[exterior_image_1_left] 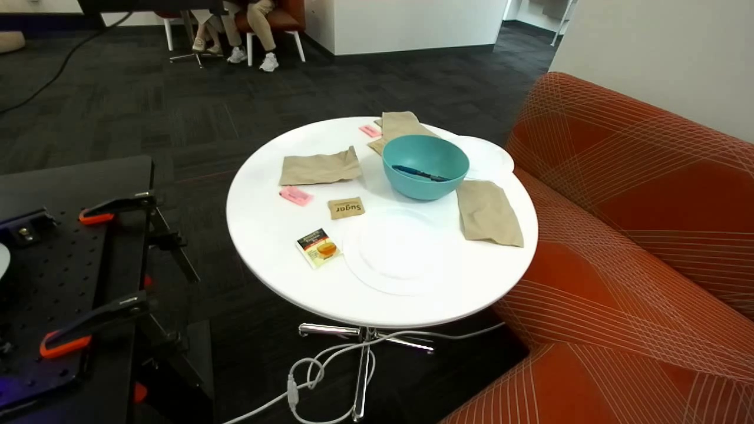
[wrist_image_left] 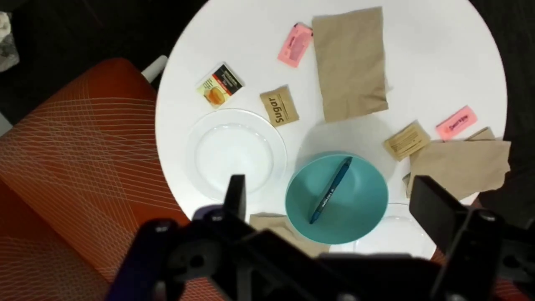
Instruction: Put the pen on the table
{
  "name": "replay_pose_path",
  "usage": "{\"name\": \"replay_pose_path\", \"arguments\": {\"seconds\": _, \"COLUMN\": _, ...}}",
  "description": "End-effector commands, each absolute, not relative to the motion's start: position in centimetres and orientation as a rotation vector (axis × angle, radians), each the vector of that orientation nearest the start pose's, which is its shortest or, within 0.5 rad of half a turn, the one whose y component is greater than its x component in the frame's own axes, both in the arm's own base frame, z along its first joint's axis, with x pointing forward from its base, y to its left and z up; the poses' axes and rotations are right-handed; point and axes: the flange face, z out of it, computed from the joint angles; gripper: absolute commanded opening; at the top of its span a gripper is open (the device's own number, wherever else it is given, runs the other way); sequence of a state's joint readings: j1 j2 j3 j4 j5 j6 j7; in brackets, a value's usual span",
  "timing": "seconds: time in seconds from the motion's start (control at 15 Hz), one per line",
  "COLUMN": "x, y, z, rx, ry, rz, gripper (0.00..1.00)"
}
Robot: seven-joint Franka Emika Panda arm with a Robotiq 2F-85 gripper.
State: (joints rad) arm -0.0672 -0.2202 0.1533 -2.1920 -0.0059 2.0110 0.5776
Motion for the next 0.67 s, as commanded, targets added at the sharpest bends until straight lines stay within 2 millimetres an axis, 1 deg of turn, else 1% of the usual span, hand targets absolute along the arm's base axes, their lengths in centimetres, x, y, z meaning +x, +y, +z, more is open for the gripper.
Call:
{"name": "replay_pose_path", "arguments": {"seconds": 0.0, "x": 54.0, "y": 5.2, "z": 44.7, "rx": -2.986, "ry": 0.871, "rz": -0.09, "gripper": 1.0}}
{"name": "replay_pose_path", "arguments": {"seconds": 0.2, "x": 57.3, "y": 5.3, "z": 41.0, "rx": -2.946, "ry": 0.935, "rz": -0.124, "gripper": 1.0}}
{"name": "replay_pose_path", "arguments": {"seconds": 0.33, "x": 59.1, "y": 5.2, "z": 38.5, "rx": -2.923, "ry": 0.976, "rz": -0.129, "gripper": 1.0}}
{"name": "replay_pose_path", "arguments": {"seconds": 0.6, "x": 61.5, "y": 4.3, "z": 34.1, "rx": -2.902, "ry": 1.032, "rz": -0.125, "gripper": 1.0}}
